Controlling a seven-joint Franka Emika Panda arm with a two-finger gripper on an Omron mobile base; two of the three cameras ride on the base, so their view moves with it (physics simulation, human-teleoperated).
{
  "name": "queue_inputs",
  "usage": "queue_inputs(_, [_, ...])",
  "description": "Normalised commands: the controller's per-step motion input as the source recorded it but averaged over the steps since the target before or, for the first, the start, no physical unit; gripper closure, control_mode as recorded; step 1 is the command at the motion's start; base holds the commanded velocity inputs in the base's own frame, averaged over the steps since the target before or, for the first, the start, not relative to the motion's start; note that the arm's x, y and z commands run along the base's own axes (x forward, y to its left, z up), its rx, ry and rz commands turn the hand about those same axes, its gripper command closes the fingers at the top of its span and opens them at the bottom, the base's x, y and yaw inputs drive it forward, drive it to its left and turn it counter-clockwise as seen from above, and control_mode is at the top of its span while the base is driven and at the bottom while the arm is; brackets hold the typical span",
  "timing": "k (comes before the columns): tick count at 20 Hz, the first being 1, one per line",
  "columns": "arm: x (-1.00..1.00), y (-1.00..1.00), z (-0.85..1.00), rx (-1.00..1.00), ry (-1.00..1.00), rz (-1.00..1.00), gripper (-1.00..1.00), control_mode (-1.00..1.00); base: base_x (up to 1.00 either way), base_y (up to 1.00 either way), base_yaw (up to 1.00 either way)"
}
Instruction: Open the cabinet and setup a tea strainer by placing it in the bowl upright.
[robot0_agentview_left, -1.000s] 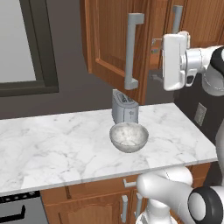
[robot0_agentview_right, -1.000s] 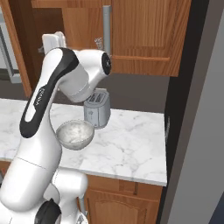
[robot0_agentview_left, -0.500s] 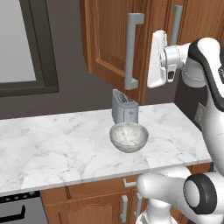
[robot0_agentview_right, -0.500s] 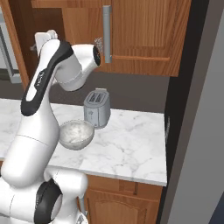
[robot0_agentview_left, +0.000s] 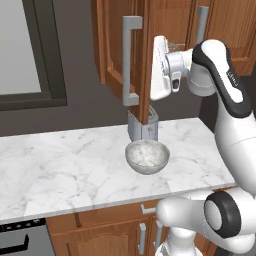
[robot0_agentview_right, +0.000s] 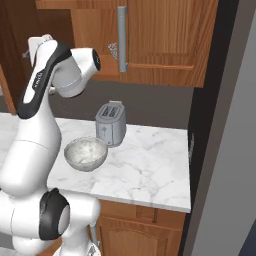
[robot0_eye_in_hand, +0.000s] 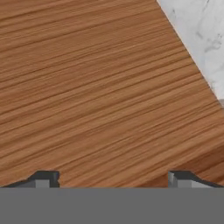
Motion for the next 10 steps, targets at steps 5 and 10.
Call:
queue_inputs(5, [0.0,0.65,-0.05,0.0,0.03,0.03,-1.0,-1.0,0.0,0.0,0.0])
queue_inputs(10, [0.0,0.46,-0.07,0.0,0.0,0.0,-1.0,-1.0,0.0,0.0,0.0])
